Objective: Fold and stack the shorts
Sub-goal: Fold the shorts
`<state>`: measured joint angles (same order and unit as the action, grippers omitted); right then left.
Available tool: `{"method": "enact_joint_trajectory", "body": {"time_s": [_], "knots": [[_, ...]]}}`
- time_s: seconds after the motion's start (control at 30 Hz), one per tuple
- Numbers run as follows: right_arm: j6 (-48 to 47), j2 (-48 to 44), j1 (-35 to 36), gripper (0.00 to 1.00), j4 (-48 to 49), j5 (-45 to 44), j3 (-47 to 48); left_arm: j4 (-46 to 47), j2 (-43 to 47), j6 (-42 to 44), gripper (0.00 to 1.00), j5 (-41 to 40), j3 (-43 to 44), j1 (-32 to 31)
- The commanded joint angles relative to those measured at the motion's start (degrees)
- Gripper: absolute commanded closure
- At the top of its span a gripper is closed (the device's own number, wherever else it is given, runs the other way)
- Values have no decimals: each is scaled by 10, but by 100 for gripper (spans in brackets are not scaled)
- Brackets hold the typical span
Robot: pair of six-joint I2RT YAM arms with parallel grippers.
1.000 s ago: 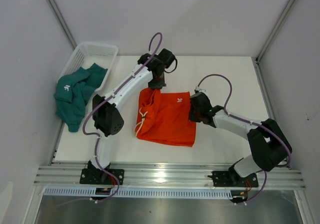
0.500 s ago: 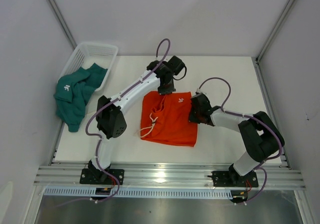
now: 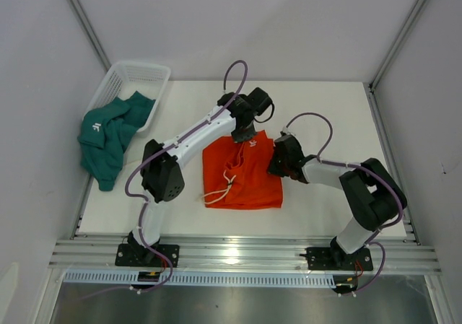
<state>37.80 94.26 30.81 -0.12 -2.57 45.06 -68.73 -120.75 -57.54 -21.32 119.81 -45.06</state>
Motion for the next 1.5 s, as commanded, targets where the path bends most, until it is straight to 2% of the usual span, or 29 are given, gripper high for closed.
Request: {"method": "enact_joint_trajectory", "body": {"time_s": [0.0,0.2,0.43,0.57,0.73,0.87,1.23,1.33,1.47], "knots": [[15,29,35,100,-7,-1,-12,-18,24,-2,100,-27,-10,17],[37,65,93,100,-19,-23,40,-23,70,23,100,-47,-77,53],[83,137,176,100,-21,-45,128,32,174,74,100,-53,-222,121],[91,184,211,100,-44,-52,203,40,214,97,100,-68,-255,146],[93,215,222,100,-53,-44,261,46,271,102,100,-77,-288,141],[89,211,220,100,-57,-45,269,69,277,97,100,-74,-316,124],[83,132,202,100,-56,-33,234,91,199,71,100,-96,-318,90],[87,96,196,91,-48,-42,208,93,189,67,100,-95,-316,89],[87,45,189,85,-34,-61,166,106,181,66,98,-84,-317,89]]}}
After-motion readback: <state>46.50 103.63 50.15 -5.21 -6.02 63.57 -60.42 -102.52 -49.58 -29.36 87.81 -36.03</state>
